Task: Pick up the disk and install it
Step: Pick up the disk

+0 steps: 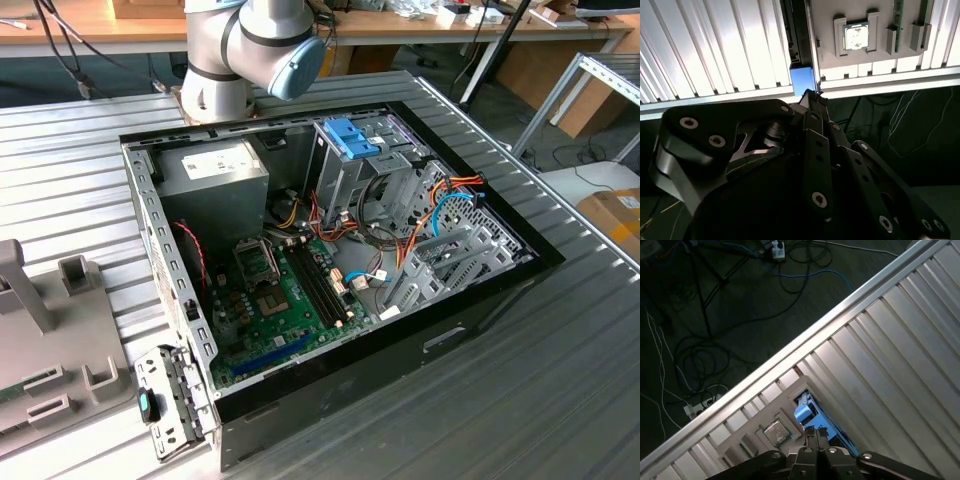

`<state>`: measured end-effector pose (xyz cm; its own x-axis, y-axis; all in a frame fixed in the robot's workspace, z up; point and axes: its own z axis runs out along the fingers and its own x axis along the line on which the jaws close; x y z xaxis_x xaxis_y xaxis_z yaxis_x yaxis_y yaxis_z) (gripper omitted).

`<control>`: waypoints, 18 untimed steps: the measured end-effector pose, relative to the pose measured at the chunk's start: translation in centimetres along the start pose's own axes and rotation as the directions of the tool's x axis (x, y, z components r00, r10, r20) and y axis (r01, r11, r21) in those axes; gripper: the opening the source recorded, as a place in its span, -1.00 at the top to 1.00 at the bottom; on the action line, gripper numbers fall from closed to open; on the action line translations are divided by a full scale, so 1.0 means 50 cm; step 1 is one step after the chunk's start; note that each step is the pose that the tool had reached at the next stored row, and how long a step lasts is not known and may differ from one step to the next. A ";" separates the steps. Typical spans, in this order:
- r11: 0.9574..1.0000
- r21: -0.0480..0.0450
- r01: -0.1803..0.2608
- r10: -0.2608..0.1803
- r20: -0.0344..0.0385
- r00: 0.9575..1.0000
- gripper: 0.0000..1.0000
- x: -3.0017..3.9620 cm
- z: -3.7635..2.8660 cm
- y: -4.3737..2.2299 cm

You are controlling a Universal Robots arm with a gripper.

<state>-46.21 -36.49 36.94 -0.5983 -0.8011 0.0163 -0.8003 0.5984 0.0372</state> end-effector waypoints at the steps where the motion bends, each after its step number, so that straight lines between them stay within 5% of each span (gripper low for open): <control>1: 1.000 0.000 0.019 -0.019 -0.001 1.000 0.79 0.000 0.000 0.000; 4: 0.997 0.001 0.073 -0.073 -0.003 0.997 0.79 0.000 0.000 0.000; 6: 0.991 0.002 0.137 -0.137 -0.005 0.991 0.79 0.000 0.000 0.000; 14: 0.989 0.002 0.147 -0.147 -0.006 0.989 0.79 0.000 0.000 0.000; 18: 0.970 0.003 0.244 -0.244 -0.010 0.970 0.79 0.000 0.000 0.000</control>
<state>-46.21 -36.48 36.93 -0.3846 -0.9230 0.0163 -0.9222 0.3849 0.0372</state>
